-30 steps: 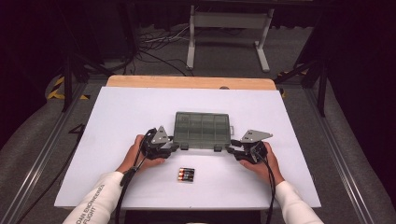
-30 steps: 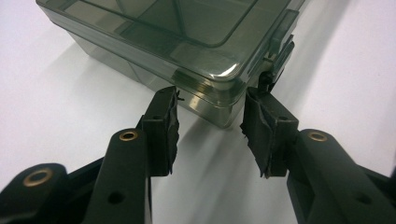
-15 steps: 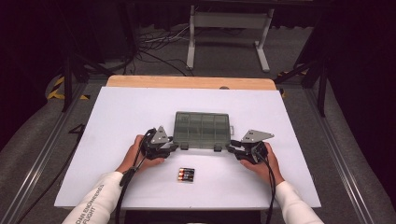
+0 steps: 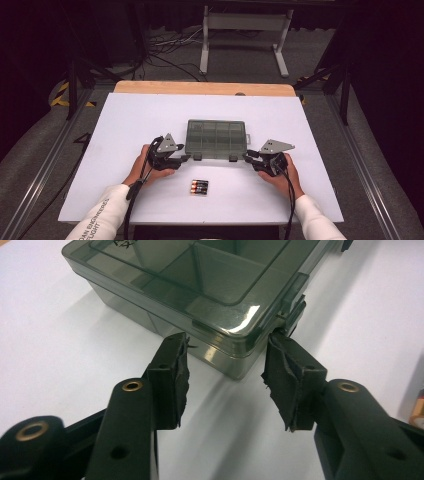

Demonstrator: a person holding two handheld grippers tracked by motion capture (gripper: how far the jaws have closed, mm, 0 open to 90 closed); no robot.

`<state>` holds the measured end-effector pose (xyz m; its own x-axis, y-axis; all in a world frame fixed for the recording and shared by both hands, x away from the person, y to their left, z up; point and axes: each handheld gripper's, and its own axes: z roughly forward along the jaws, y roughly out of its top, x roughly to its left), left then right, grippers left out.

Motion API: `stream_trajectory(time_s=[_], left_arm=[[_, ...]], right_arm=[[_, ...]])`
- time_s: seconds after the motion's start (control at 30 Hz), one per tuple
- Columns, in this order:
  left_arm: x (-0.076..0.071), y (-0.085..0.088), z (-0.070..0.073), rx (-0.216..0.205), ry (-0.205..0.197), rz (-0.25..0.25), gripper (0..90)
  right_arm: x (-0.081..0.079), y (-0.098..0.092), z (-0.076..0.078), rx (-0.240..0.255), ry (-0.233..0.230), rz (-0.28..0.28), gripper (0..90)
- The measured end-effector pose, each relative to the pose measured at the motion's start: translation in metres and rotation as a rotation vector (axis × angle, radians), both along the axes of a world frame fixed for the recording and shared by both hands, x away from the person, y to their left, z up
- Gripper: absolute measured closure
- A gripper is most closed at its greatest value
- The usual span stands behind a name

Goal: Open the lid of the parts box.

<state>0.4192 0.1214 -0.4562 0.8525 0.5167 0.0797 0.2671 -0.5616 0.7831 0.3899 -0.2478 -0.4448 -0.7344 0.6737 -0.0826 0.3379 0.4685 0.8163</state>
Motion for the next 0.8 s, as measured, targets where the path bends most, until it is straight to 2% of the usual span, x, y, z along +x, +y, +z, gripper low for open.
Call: stream_trajectory(time_s=[0.2,0.27,0.5,0.63,0.8], left_arm=[[-0.0009,0.0004,0.0006,-0.007,0.008,-0.005,53.8],[-0.0008,0.0007,0.0008,-0.007,0.007,-0.001,54.7],[-0.0007,0.0009,0.0008,-0.007,0.010,-0.005,57.8],[-0.0002,0.0025,0.0018,-0.013,0.006,-0.001,58.2],[-0.0007,0.0029,0.0026,-0.013,0.004,0.006,60.3]], right_arm=[[-0.0014,-0.0006,-0.0004,-0.003,-0.011,-0.002,81.4],[-0.0024,-0.0006,-0.0001,-0.013,-0.015,-0.004,89.6],[-0.0013,-0.0007,-0.0013,-0.016,-0.021,-0.031,90.0],[-0.0025,-0.0009,0.0010,0.008,-0.040,-0.024,90.0],[-0.0027,0.0007,0.0022,-0.002,-0.055,-0.028,90.0]])
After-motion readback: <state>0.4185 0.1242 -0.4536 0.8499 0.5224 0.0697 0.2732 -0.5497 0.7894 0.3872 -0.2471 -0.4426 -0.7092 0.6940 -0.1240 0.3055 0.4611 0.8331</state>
